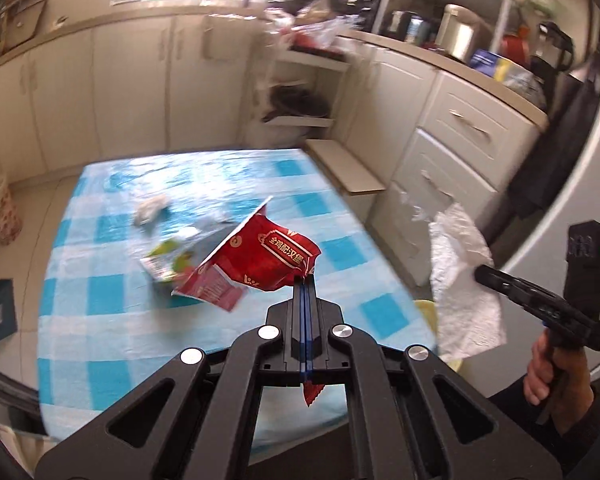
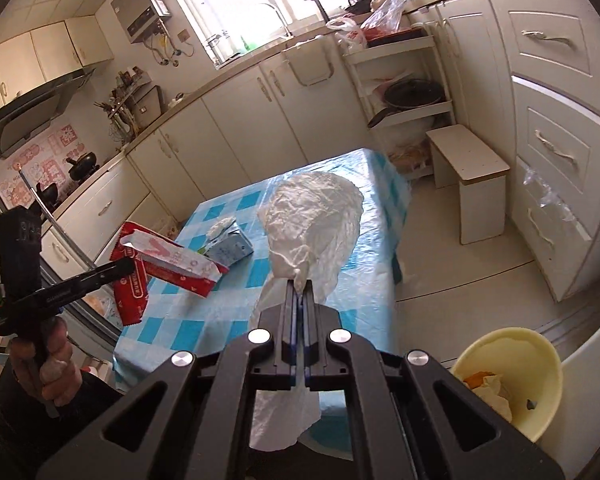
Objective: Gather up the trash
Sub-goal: 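Carry the red bag and white bag to the yellow bucket and open both grippers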
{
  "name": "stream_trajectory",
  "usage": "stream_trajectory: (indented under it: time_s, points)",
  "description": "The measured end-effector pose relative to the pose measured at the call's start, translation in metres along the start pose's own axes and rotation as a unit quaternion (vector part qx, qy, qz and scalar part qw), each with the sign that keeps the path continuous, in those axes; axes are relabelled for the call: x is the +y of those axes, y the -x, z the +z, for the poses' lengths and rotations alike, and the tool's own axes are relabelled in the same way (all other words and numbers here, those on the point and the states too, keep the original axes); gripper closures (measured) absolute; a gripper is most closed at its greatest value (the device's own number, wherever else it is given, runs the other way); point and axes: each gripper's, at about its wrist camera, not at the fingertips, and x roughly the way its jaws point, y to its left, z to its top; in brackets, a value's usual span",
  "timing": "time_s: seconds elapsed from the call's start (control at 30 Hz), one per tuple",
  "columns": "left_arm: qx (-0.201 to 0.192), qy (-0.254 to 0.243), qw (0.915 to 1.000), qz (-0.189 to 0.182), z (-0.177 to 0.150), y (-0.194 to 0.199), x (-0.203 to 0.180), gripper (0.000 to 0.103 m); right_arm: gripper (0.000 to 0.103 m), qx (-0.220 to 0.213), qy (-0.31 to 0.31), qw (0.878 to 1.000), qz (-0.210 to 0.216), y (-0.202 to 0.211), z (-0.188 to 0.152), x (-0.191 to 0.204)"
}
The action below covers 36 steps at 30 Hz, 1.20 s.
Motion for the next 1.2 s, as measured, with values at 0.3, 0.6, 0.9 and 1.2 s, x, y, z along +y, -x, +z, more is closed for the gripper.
stream_trajectory:
  time_s: [0.3, 0.6, 0.9, 1.2]
  points:
    - [0.012, -0.073, 0.9928, -0.094, 0.007, -0.026, -0.129, 0.103, 0.100, 0.001, -0.063, 0.993, -0.099, 0.037, -0.019, -0.079]
    - [0.055, -0.110, 0.9802, -0.156, -0.006, -0.083, -0.232, 0.103, 0.100, 0.082, -0.182, 0.967, -0.161, 0.021, -0.053, -0.164]
    - [0.117, -0.098, 0.9724, -0.176, -0.039, -0.153, -0.275, 0.103, 0.093, 0.128, -0.237, 0.947, -0.173, 0.003, -0.071, -0.201]
    - [0.184, -0.078, 0.9697, -0.140, -0.083, -0.228, -0.285, 0.102, 0.055, 0.098, -0.251, 0.937, -0.222, 0.023, -0.073, -0.212]
